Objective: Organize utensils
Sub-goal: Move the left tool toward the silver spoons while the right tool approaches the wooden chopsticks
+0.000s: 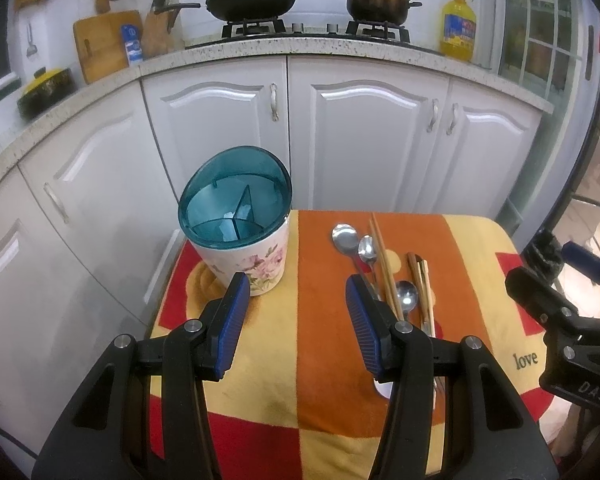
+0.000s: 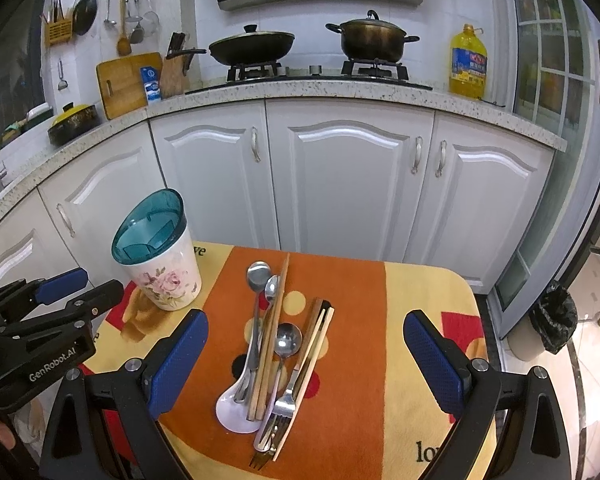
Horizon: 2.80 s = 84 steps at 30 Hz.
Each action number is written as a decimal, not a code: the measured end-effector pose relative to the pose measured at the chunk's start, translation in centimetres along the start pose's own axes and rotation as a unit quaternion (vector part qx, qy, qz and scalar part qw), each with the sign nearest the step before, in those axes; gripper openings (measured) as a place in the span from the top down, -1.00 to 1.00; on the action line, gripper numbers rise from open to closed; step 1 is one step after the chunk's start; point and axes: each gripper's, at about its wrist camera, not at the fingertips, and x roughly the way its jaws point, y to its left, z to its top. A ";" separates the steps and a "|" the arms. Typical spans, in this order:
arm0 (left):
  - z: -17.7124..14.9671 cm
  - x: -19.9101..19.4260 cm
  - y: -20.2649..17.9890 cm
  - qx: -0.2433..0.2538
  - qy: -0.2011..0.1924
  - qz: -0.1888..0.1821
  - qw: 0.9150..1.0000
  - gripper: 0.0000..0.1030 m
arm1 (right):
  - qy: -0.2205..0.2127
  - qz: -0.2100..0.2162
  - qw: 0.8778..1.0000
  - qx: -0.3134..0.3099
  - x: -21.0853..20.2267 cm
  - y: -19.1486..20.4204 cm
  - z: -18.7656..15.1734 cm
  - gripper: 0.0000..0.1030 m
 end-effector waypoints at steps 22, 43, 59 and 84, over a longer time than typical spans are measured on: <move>-1.6 5.4 -0.6 -0.015 0.095 -0.076 0.993 0.04 | 0.112 0.147 0.982 0.028 11.8 -2.3 -0.5 0.12; 0.6 11.3 -2.1 -0.003 0.119 -0.071 0.990 0.04 | 0.189 0.247 0.945 0.098 22.1 -3.6 -0.1 0.86; 1.1 18.7 -4.7 -0.008 0.173 -0.090 0.981 0.10 | 0.185 0.222 0.952 0.098 18.8 -6.3 -2.0 0.84; -1.0 15.9 -1.6 -0.036 0.183 -0.139 0.973 0.66 | 0.190 0.194 0.958 0.096 16.1 -6.9 -3.0 0.84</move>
